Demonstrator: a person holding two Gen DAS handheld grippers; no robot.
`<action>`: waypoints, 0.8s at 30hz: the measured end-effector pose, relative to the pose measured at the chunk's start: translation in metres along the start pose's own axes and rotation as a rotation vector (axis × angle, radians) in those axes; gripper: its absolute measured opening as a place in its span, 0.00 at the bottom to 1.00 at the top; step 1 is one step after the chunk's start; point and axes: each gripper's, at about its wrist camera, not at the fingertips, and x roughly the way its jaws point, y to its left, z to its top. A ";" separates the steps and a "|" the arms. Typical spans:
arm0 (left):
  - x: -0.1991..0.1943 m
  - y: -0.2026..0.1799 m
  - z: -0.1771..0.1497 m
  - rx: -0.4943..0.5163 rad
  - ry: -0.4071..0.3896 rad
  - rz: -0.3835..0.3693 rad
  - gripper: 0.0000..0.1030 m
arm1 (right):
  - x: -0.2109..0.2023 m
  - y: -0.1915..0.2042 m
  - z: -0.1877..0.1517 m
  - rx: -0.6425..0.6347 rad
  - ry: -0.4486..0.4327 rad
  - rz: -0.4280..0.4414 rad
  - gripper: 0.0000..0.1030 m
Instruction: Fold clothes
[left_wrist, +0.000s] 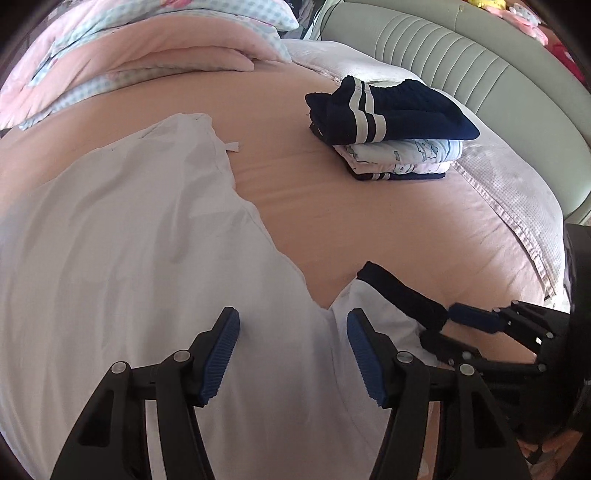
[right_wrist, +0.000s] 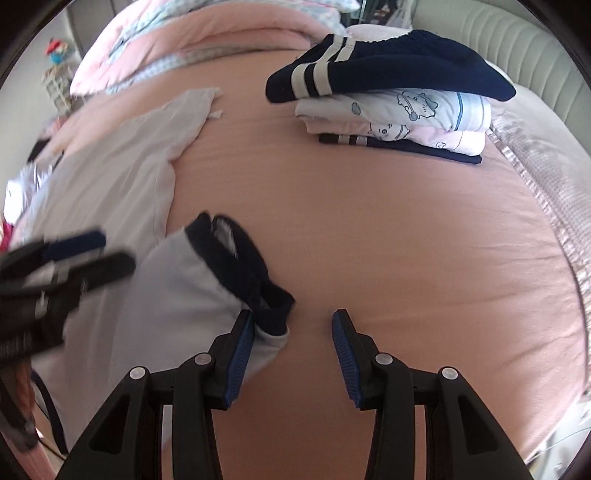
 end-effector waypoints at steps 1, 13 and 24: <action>0.004 -0.003 0.003 0.011 0.003 0.008 0.56 | -0.002 0.001 -0.002 -0.011 0.010 -0.006 0.42; 0.029 -0.007 0.022 0.032 0.013 0.091 0.56 | -0.032 -0.021 0.040 0.052 -0.067 0.126 0.42; 0.015 -0.006 -0.006 0.106 0.053 0.024 0.55 | 0.004 -0.005 0.047 -0.068 0.026 0.208 0.42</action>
